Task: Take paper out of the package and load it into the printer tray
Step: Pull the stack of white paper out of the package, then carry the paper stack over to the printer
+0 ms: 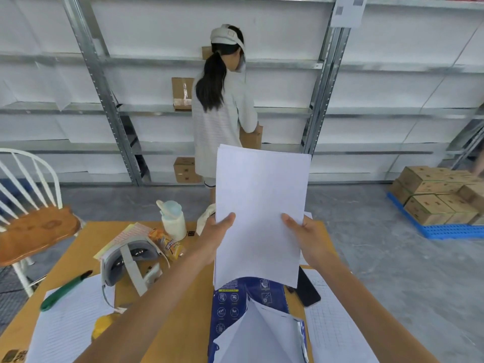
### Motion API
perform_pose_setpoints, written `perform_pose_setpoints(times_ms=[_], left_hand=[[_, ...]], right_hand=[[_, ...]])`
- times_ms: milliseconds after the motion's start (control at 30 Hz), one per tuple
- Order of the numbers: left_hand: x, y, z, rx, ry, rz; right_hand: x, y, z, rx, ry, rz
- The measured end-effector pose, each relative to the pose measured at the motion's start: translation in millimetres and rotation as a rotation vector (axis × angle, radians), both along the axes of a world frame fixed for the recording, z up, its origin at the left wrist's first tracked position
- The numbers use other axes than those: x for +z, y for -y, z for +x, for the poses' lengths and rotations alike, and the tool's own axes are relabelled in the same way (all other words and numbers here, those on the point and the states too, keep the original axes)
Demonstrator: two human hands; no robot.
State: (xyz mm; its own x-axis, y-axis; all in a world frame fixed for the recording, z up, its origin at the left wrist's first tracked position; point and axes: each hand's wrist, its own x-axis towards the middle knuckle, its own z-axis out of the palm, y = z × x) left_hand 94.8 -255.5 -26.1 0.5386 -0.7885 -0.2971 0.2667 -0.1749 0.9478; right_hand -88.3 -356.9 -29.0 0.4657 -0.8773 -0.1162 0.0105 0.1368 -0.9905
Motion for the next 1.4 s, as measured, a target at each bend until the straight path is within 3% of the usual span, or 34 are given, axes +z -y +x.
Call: perform_pose_setpoints(times_ms=[67, 233, 400, 500, 600, 767, 933, 1167, 1400], left_hand=[[-7.2, 3.8, -0.5, 0.043, 0.063, -0.009], [-31.6, 9.1, 2.9, -0.041, 0.494, 0.015], [-56.7, 19.9, 23.5, -0.214, 0.452, 0.112], [-69.9, 29.7, 30.5, -0.137, 0.486, 0.098], [-94.5, 36.2, 32.6, -0.056, 0.389, 0.112], [-187.2, 19.5, 31.7, -0.140, 0.187, 0.307], [-257.2, -3.1, 23.5, -0.004, 0.125, 0.387], [-200.8, 6.3, 21.8, 0.032, 0.149, 0.204], [-111.3, -21.3, 41.9, 0.138, 0.215, 0.122]], right_hand=[[-0.3, -0.6, 6.4, -0.012, 0.008, 0.019], [-15.5, 4.0, 17.4, -0.106, 0.020, 0.009], [-43.7, 13.6, 24.8, -0.164, -0.020, -0.006], [-62.6, 21.0, 29.6, -0.122, -0.041, -0.011], [-83.8, 31.5, 32.1, -0.060, -0.119, -0.010], [-149.2, 37.7, 23.1, -0.001, -0.281, 0.168], [-197.1, 24.3, 15.5, 0.067, -0.351, 0.238], [-162.4, 29.4, 22.8, 0.014, -0.323, 0.144], [-85.4, 25.0, 63.2, 0.207, -0.276, -0.076]])
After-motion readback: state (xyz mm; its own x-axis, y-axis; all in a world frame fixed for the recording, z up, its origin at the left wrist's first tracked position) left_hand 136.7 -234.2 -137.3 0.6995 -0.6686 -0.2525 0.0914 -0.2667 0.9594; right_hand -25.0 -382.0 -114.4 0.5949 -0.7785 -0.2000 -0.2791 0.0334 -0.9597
